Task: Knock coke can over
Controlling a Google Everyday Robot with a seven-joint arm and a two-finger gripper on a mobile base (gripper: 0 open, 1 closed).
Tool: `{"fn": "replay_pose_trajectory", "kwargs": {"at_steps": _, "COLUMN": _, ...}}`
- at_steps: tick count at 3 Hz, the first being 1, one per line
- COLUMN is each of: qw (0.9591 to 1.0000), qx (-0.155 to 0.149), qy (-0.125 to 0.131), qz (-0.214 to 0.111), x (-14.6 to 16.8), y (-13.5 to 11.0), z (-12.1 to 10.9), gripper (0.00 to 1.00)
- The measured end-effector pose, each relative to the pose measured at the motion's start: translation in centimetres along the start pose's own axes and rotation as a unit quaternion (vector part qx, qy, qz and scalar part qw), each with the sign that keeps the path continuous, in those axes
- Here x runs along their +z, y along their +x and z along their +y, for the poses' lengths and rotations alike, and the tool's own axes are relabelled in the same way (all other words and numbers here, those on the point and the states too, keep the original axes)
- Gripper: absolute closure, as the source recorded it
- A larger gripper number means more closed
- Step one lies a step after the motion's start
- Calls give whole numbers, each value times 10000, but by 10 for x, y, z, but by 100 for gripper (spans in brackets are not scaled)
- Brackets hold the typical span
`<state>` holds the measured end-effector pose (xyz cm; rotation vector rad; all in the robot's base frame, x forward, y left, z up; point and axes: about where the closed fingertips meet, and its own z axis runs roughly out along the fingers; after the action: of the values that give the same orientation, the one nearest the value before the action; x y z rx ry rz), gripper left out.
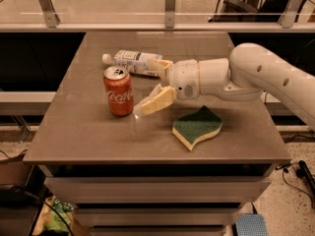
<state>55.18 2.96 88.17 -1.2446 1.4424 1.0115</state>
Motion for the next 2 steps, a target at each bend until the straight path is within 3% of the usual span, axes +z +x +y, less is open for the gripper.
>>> {"fn": "replay_pose_trajectory", "kwargs": {"at_steps": 2, "qw": 9974, "qx": -148, "qy": 58, "qz": -704, "x": 24, "y": -8, "z": 0, "gripper": 0}}
